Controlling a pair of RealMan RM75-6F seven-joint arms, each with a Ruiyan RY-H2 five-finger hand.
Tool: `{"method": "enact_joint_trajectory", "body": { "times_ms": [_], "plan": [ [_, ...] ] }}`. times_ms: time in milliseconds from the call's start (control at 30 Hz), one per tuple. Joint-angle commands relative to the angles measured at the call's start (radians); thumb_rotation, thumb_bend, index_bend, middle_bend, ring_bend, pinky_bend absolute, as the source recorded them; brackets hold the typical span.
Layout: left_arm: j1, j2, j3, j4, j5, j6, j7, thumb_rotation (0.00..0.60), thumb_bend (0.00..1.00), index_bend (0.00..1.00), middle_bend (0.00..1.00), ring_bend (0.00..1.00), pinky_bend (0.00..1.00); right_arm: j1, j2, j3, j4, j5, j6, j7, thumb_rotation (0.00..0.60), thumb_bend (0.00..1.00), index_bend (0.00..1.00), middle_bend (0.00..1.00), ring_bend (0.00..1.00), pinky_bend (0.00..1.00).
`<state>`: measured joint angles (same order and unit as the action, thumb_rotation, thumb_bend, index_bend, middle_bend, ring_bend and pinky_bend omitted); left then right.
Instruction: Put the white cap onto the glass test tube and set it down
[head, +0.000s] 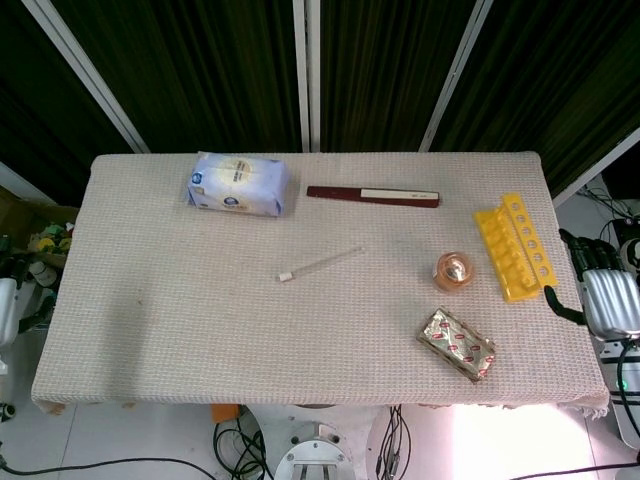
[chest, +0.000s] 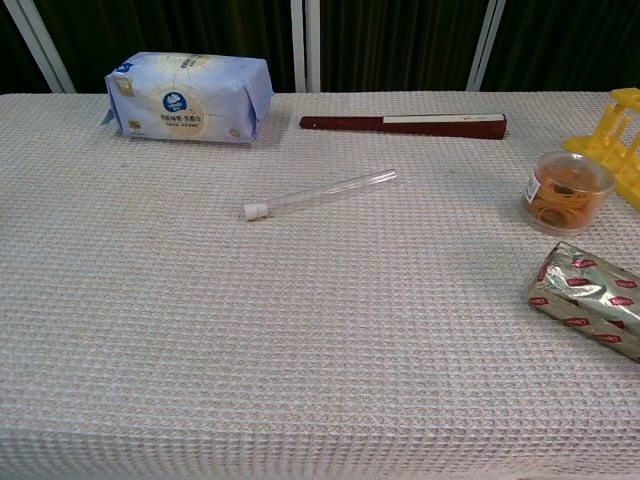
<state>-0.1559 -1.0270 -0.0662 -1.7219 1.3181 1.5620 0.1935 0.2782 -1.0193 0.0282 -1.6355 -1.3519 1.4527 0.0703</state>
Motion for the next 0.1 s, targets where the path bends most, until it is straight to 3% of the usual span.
{"method": "enact_joint_trajectory", "body": {
  "times_ms": [33,100],
  "plan": [
    [0.061,-0.010,0.062,-0.043,0.094,0.070,0.001,0.596,0.25,0.29,0.31,0.20,0.20,-0.062,-0.011,-0.036,0.001,-0.052,0.057,0.015,0.600,0.35,0.06,0.18,0.10,0.13],
    [0.079,-0.016,0.076,-0.044,0.121,0.087,0.002,0.597,0.25,0.29,0.31,0.20,0.20,-0.075,-0.014,-0.040,-0.001,-0.069,0.069,0.013,0.600,0.35,0.06,0.18,0.10,0.13]
  ]
}}
